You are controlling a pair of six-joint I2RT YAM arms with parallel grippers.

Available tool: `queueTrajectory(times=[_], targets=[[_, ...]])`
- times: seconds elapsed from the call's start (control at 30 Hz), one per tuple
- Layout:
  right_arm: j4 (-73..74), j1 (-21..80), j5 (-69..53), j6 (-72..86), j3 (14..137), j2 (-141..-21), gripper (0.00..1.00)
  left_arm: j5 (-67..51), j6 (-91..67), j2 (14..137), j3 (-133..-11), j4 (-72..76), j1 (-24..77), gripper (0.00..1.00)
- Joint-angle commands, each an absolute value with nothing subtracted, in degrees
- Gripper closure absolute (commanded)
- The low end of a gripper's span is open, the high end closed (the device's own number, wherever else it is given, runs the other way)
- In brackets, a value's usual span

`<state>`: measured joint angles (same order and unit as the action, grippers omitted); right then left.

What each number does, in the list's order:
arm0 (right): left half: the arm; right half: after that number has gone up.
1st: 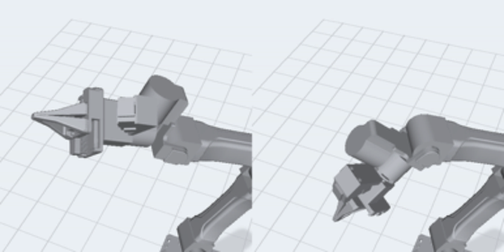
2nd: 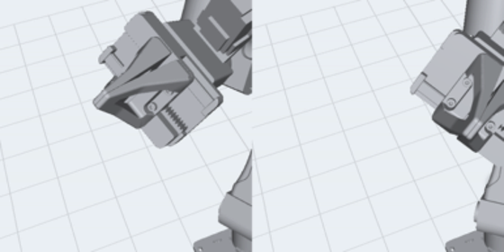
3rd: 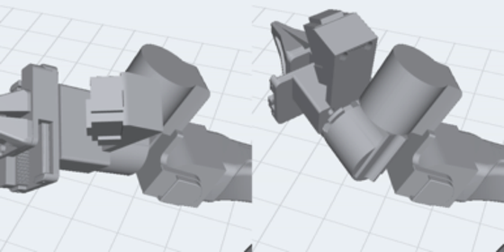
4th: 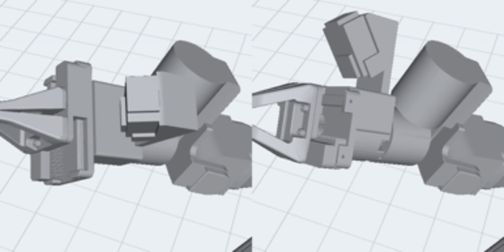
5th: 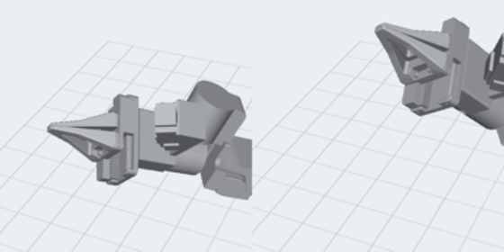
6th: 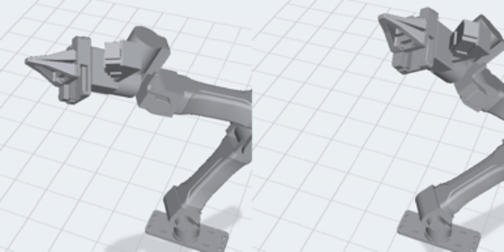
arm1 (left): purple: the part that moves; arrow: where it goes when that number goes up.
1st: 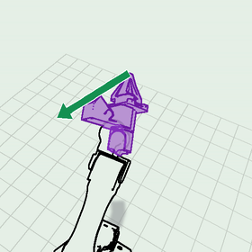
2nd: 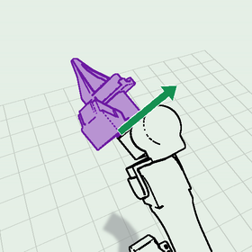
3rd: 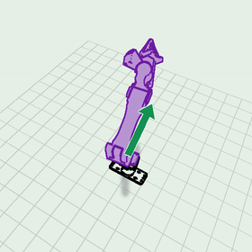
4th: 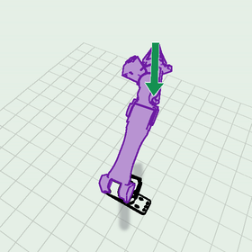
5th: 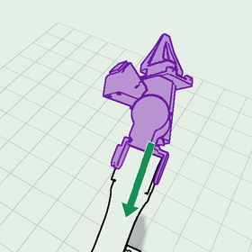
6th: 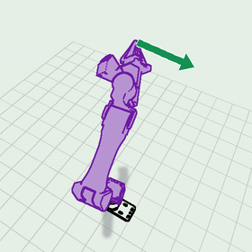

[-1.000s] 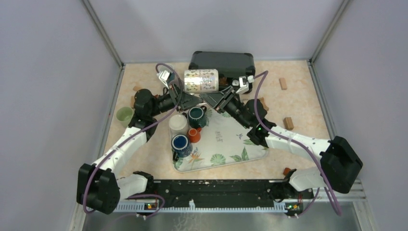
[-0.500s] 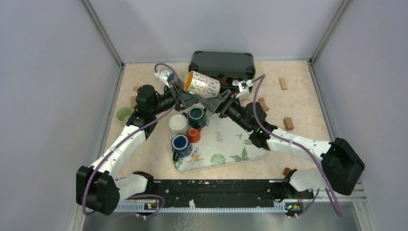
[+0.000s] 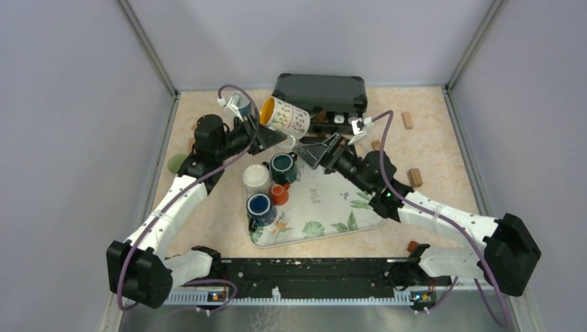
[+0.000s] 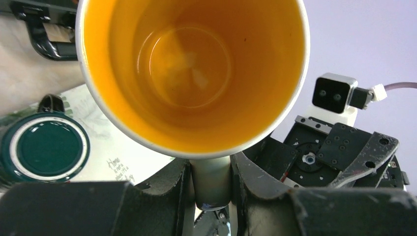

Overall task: Turn the mug right side up
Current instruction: Place the cup at the corner of the board.

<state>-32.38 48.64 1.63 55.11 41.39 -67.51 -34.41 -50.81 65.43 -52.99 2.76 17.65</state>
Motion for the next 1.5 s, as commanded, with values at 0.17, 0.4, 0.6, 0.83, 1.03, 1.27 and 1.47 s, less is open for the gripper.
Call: queueTrajectory(times=[0.17,0.4,0.6,0.83,1.03,1.27,1.47], targets=[[-22.87,49.04,2.7,50.14,40.21,-59.96,0.01,-29.66,-42.51,63.94,-62.05,1.28,17.4,1.0],[-15.17,49.04,2.98,47.73,41.07,-57.57,0.01,-23.99,-37.35,63.54,-66.16,-9.47,17.4,1.0],[-9.47,49.04,1.4,44.63,43.53,-59.53,0.01,-16.86,-33.93,61.28,-68.29,-17.93,17.32,1.0],[-6.26,49.04,0.81,41.6,44.84,-61.65,0.01,-4.48,-28.99,58.58,-70.91,-29.48,17.15,1.0],[-3.53,49.04,-0.86,39.12,47.29,-65.03,0.01,9.02,-25.6,56.46,-71.39,-37.68,16.8,1.0],[-3.25,49.04,-3.39,37.32,50.36,-68.61,0.01,15.19,-25.87,55.62,-65.12,-39.79,16.53,1.0],[-3.65,49.0,-4.29,37.0,50.52,-69.6,0.01,17.92,-27.36,55.33,-60.36,-40.03,16.27,1.0]])
